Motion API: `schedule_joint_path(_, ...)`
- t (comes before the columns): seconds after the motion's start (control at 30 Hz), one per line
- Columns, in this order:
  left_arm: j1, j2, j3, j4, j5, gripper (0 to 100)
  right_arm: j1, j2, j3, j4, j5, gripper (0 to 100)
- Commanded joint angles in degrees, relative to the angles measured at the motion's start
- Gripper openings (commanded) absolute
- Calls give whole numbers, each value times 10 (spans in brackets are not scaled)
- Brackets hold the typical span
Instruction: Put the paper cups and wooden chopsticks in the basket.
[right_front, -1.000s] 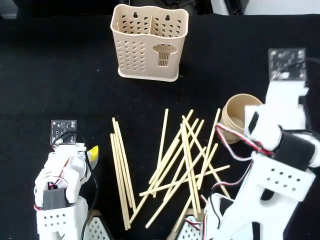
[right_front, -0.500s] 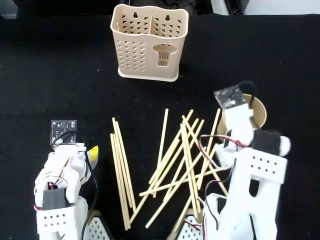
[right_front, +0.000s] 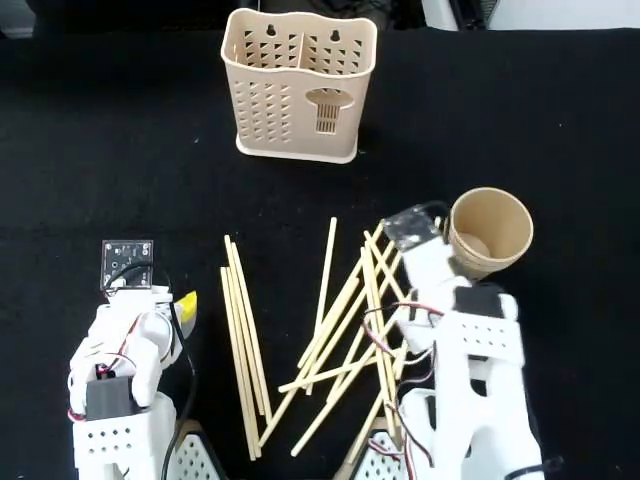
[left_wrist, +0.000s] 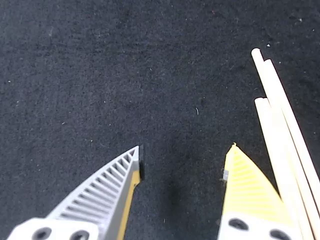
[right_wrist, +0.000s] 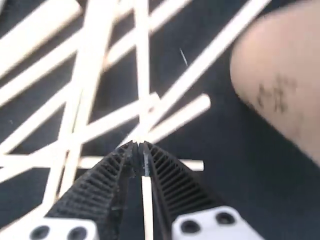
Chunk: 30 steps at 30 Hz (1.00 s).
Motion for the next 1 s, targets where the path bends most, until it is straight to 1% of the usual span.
schedule_joint_path(0.0, 8, -4, 9, 1, 3, 275, -48, -11, -2, -14, -26, 15)
schedule_joint_path(0.1, 8, -4, 9, 1, 3, 275, -75, -11, -3, -14, -40, 15)
schedule_joint_path(0.17, 8, -4, 9, 1, 3, 275, -73, -14, -7, -12, -39, 15)
schedule_joint_path(0.37, 8, -4, 9, 1, 3, 275, -5, -13, -50, 24, -37, 15)
schedule_joint_path(0.53, 8, -4, 9, 1, 3, 275, 3, -11, -94, 86, -4, 15)
schedule_joint_path(0.63, 8, -4, 9, 1, 3, 275, 11, -10, -93, 99, -3, 15)
schedule_joint_path(0.7, 8, -4, 9, 2, 3, 275, 34, -10, -86, 91, -1, 15)
schedule_joint_path(0.87, 8, -4, 9, 2, 3, 275, 108, -10, -55, 59, 63, 15)
schedule_joint_path(0.97, 8, -4, 9, 2, 3, 275, 111, -10, -31, 57, 86, 15)
